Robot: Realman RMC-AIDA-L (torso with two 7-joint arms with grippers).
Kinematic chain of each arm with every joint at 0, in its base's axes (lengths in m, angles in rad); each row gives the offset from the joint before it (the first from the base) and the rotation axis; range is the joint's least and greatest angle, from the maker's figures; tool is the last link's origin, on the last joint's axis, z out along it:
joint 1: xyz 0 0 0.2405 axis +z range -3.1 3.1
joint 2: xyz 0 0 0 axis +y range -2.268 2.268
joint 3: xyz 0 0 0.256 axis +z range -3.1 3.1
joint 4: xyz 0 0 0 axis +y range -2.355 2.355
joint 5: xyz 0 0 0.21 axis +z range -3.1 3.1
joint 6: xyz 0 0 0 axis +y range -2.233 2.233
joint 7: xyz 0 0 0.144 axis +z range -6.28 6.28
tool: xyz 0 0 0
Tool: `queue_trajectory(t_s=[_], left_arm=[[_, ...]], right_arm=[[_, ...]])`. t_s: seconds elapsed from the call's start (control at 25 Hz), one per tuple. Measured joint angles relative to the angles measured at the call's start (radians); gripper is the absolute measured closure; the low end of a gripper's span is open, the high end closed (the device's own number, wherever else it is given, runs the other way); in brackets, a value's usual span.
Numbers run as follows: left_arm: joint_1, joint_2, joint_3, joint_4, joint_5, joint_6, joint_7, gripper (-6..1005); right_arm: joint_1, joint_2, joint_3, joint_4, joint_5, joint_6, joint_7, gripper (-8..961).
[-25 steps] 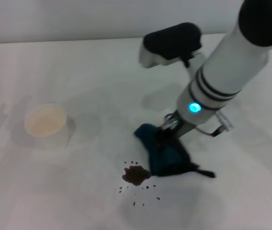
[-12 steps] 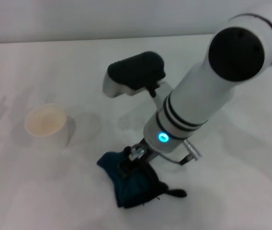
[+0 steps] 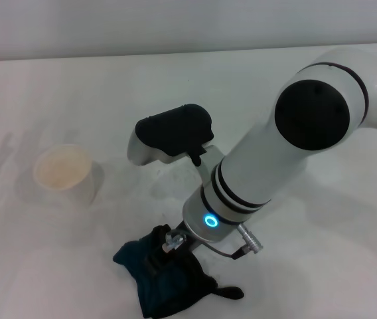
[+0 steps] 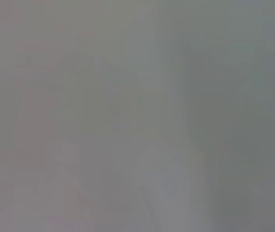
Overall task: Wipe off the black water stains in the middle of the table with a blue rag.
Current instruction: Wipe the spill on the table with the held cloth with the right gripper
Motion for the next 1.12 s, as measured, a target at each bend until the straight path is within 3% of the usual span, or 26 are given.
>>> queue_trajectory(t_s=[0.2,0.6,0.8,1.12], left_arm=[[0.009,0.0,0.067,-0.005,-0.083,0.0,0.003,122],[0.021,-0.013,0.074,-0.009,-0.091,-0.001,0.008,122],[0.021,-0.021,0.07,-0.011,-0.092,-0.001,0.008,122],[0.013,-0.031,0.071,-0.013,-0.092,-0.001,0.032,123]], right_arm=[[0.013,-0.002,0.081,0.013,-0.098,0.055,0.005,867],[0.0,-0.01,0.279,0.028,-0.336,0.164,0.0,867],[-0.01,-0.002,0.259,0.028,-0.304,0.162,-0.016,866],[-0.006,0.0,0.103,0.004,-0.088,0.069,-0.032,866]])
